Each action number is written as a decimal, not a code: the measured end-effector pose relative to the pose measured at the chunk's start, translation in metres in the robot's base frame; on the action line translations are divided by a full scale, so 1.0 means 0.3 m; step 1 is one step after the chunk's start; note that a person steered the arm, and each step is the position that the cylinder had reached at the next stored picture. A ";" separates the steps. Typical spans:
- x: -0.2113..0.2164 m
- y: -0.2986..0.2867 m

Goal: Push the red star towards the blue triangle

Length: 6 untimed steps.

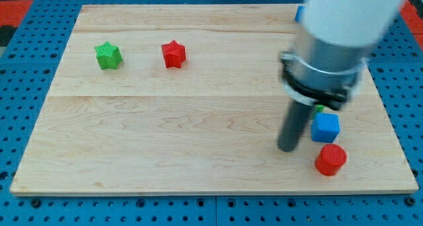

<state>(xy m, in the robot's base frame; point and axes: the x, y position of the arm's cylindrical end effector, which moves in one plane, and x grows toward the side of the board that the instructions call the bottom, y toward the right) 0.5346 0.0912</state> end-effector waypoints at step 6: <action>-0.552 -0.666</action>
<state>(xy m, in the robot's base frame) 0.3690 -0.1086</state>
